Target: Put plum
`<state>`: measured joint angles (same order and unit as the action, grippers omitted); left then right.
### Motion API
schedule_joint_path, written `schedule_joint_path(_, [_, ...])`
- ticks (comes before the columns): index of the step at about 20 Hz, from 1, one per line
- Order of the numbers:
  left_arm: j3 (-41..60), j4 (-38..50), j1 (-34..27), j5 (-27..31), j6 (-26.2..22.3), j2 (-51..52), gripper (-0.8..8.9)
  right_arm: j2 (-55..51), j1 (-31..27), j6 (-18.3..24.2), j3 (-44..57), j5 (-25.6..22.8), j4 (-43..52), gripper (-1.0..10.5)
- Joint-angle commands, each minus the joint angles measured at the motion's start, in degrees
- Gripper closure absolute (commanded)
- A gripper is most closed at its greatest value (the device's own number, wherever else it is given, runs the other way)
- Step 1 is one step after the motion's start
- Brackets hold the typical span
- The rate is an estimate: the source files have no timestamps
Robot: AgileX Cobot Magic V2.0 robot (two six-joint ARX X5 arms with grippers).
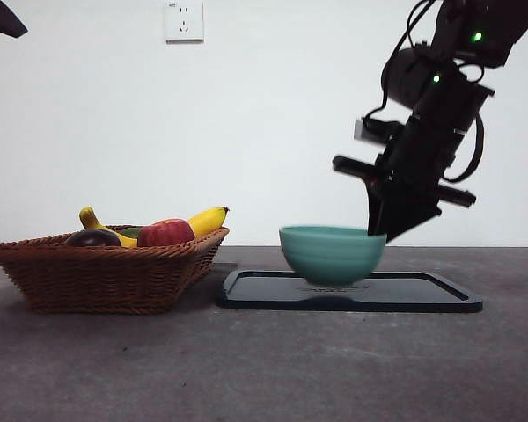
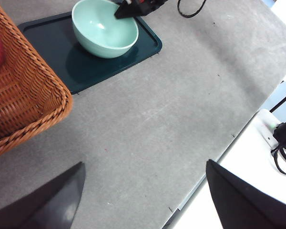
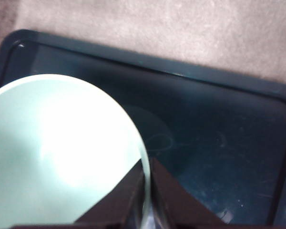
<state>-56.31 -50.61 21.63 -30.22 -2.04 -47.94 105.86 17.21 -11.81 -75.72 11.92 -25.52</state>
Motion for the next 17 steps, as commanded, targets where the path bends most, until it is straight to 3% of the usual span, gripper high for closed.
schedule_joint_path(1, [-1.3, 0.4, 0.3, -0.3, -0.5, -0.3, 4.11, -4.0, 0.3, 0.0, -1.7, 0.0, 0.0, 9.4])
schedule_joint_path(12, [-1.3, 0.4, 0.3, -0.3, -0.5, -0.3, 4.11, -27.3, 4.3, 2.9, -1.3, -0.2, -18.8, 9.4])
schedule_joint_path(17, [-1.3, 0.4, 0.3, -0.3, -0.5, -0.3, 4.11, -35.6, 9.9, 2.9, 5.2, -3.3, -19.7, 9.4])
